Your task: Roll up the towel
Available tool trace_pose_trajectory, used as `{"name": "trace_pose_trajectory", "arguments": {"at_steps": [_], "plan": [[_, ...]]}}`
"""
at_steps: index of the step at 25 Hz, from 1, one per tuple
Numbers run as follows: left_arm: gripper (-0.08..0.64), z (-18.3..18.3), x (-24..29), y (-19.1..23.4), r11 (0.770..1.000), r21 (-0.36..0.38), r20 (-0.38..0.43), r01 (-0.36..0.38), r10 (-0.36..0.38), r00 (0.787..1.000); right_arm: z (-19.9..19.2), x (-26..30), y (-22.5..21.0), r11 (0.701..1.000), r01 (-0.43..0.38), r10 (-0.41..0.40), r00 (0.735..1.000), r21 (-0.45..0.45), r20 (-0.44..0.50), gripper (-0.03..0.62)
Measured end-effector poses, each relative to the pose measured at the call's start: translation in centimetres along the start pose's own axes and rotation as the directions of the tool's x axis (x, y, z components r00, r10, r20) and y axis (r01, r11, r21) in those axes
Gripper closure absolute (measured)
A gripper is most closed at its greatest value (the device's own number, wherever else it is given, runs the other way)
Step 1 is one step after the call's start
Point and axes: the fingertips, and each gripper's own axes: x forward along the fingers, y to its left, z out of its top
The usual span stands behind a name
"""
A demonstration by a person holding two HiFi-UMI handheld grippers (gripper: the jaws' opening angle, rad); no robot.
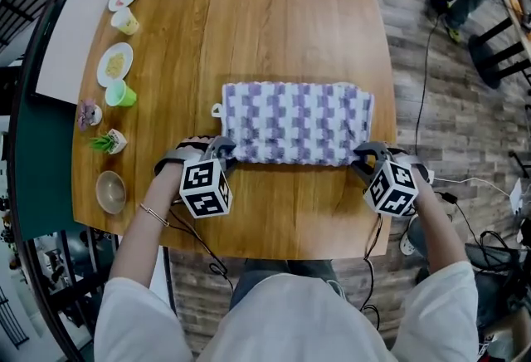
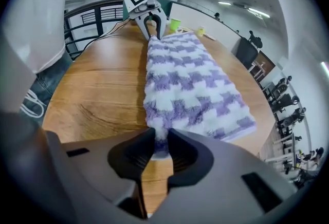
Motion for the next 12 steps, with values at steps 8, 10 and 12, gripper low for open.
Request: {"name": "trace_pose_trajectory", "arguments": {"at_steps": [8, 10, 12], "plan": [[0.503, 0.3, -4.1, -5.5, 0.964, -0.153, 0.054, 0.215, -0.209, 0.976, 0.9, -4.7, 6.5, 0.936, -0.311, 0.298, 0.95, 0.167, 0.097, 0.548], [0.502, 0.6, -5.9, -7.4, 0.939, -0.199, 0.078, 0.281, -0.271, 0.959, 1.4, -6.9, 8.5, 0.875, -0.43, 0.403, 0.901, 0.221, 0.161, 0.548], [0.501, 0.9, -7.1, -7.2, 0.917, -0.248, 0.108, 0.314, -0.296, 0.949, 1.9, -8.6, 8.3, 0.825, -0.5, 0.457, 0.864, 0.262, 0.211, 0.546]]}}
